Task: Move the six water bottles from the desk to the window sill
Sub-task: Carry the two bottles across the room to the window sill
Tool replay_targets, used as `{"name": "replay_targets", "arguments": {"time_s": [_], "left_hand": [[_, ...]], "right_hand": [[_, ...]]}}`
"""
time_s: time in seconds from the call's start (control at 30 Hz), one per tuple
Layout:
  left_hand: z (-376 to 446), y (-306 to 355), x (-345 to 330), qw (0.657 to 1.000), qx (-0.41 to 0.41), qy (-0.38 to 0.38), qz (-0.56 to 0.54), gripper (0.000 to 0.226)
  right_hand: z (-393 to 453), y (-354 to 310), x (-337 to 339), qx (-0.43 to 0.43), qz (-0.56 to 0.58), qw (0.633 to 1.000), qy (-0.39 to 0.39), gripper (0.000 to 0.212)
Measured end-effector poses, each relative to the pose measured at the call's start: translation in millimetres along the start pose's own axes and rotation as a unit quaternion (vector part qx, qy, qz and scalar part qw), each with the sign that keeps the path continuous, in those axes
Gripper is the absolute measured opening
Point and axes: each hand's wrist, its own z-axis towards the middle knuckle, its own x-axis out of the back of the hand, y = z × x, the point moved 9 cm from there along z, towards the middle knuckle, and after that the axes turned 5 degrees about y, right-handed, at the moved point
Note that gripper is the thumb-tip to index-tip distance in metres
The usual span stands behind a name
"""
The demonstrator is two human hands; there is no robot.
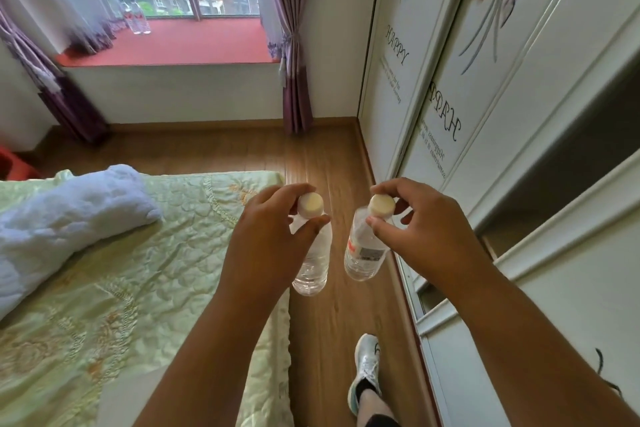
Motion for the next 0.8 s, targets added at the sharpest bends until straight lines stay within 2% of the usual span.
{"name": "replay_targets", "arguments": {"time_s": [0.37,0.6,0.8], "left_hand": [[123.5,6.3,-39.4,0.998,0.002,0.04,0.046,0.043],[184.9,10.7,-72.1,0.994,0.02,0.096,0.04,0.046],[223.5,2.3,-103.4,0.995,0.031,0.092,0.027,0.043]], "right_hand": [[141.0,39.3,2.6,0.046,0.058,0.997,-0.004,0.042],[222.5,68.7,10.7,0.065,0.067,0.996,-0.013,0.042],[265.4,97.0,3.2,0.063,0.053,0.996,-0.025,0.042]]}}
